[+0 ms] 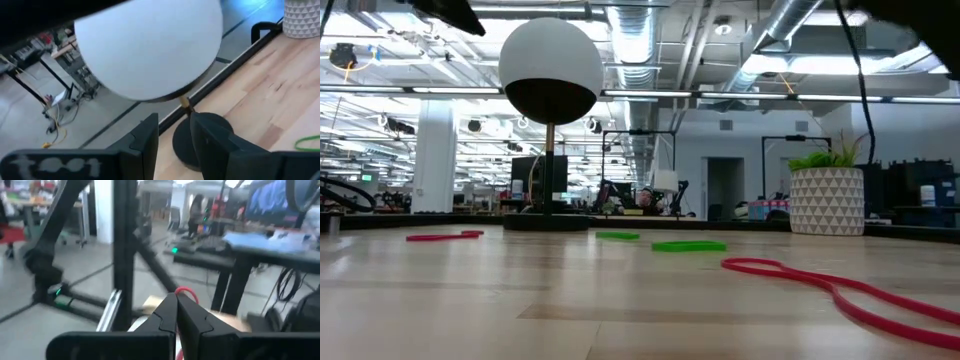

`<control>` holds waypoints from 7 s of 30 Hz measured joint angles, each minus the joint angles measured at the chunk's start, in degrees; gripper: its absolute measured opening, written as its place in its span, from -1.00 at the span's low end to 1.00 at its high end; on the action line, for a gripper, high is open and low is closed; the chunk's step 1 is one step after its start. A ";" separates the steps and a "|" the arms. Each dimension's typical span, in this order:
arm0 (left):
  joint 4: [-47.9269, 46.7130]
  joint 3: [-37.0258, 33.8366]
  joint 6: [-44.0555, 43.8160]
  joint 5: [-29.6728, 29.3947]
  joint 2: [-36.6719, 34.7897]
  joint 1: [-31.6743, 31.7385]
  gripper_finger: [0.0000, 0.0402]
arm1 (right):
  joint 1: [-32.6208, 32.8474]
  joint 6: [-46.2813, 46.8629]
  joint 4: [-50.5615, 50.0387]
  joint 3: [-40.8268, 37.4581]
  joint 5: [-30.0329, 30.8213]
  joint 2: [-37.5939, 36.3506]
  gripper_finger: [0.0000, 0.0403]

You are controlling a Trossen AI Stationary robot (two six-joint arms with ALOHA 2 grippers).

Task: Pick and place items into bin
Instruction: Put the red rubber band into the white bin, then put the top red rubber band into the white bin

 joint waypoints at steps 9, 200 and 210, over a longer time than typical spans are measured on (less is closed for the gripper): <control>1.48 -6.37 -0.35 2.25 -4.09 0.91 -0.48 | -1.52 4.73 1.88 7.41 -11.80 6.41 -1.00; 37.41 -14.16 51.14 43.03 15.98 0.26 -0.64 | 7.16 39.40 -109.87 4.93 35.22 -21.30 -0.49; 56.92 -28.91 50.78 54.91 9.10 12.13 -0.64 | 9.35 42.19 -110.11 -8.94 40.83 -37.14 -0.49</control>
